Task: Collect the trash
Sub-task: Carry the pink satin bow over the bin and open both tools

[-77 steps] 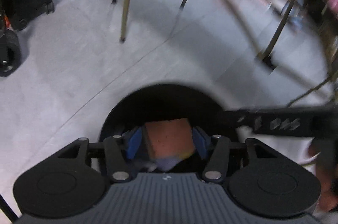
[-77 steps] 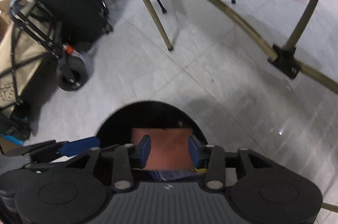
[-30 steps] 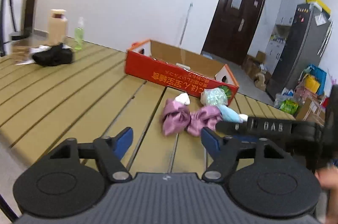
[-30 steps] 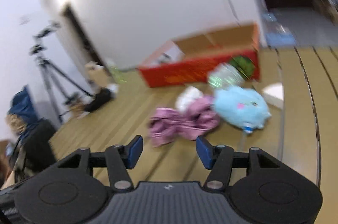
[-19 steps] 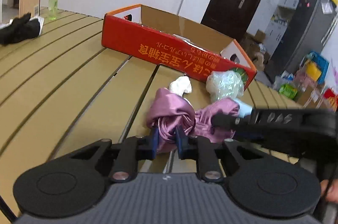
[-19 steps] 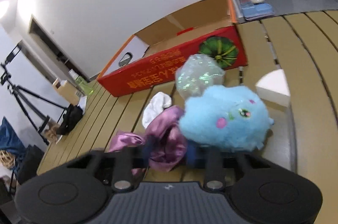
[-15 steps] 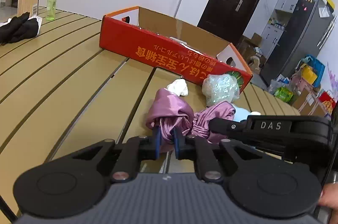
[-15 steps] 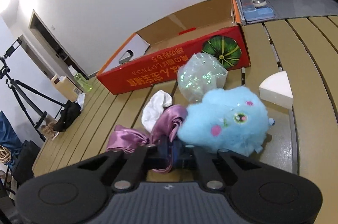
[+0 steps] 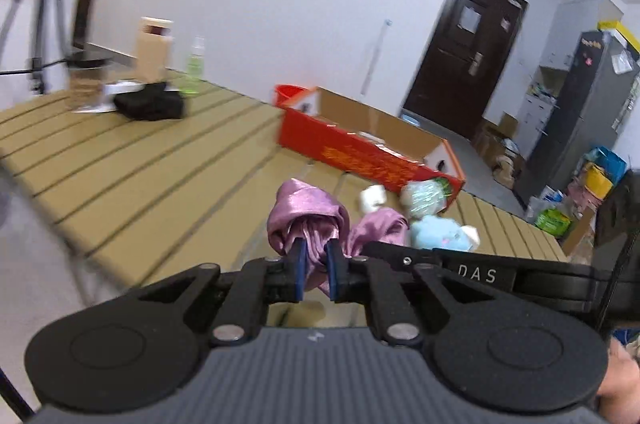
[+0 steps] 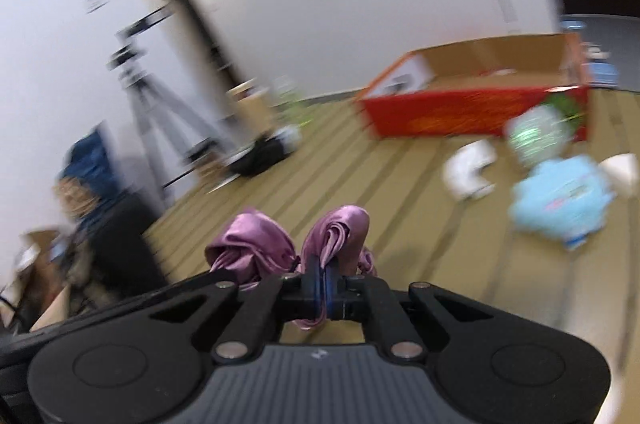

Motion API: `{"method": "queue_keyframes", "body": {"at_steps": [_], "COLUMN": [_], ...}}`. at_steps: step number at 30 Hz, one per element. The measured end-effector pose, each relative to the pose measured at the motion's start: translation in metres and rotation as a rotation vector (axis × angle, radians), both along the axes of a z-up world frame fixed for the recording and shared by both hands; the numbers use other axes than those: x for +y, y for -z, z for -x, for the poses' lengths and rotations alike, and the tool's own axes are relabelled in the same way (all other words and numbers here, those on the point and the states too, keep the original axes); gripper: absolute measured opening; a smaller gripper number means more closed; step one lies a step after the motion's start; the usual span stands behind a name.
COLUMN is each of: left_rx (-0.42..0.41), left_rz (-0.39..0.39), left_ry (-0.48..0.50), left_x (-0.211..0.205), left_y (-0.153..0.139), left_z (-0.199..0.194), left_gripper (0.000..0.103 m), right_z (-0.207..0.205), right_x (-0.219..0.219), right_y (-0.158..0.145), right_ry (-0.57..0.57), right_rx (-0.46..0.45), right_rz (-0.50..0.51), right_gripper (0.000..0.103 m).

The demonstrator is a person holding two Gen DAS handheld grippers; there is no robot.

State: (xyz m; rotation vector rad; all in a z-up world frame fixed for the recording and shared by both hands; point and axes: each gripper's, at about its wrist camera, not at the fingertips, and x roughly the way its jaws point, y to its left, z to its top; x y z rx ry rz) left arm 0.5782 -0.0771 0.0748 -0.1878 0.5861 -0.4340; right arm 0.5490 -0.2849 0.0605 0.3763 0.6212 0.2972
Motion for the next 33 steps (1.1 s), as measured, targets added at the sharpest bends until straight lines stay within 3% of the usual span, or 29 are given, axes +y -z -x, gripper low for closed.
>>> {"method": "queue_keyframes", "body": {"at_steps": [5,10,16,19,23,25,27,33], "left_rx": [0.091,0.254,0.497,0.569,0.716,0.756,0.770,0.750], "left_rz": [0.017,-0.042,-0.115,-0.206,-0.241,-0.251,-0.265,-0.275], "left_ry": [-0.127,-0.182,-0.191,-0.152,-0.162,-0.183,-0.198,-0.215], "left_x": [0.074,0.117,0.129,0.121,0.125,0.128,0.131,0.135], "left_y": [0.033,0.090,0.164,0.192,0.228,0.239,0.242,0.241], "left_z": [0.060,0.083,0.085,0.086,0.082,0.079,0.076,0.077], "left_gripper": [0.011,0.011,0.011,0.011,0.016,0.021,0.040,0.048], "right_z": [0.035,0.065,0.054,0.047,0.043,0.042,0.043,0.040], "right_x": [0.085,0.151,0.174,0.175,0.181,0.182,0.184,0.186], "right_y": [0.015,0.073,0.149,0.181,0.208,0.223,0.235,0.243], "right_ry": [-0.214,-0.397,-0.455,-0.456,-0.466,-0.483,-0.478,-0.472], "right_rx": [0.032,0.167,0.410,0.522,0.602,0.633,0.668,0.695], "right_rz": [0.115,0.221,0.245,0.229,0.229,0.228,0.230,0.236], "right_gripper": [0.003,0.003,0.003,0.003,0.008,0.019,0.025,0.028]}}
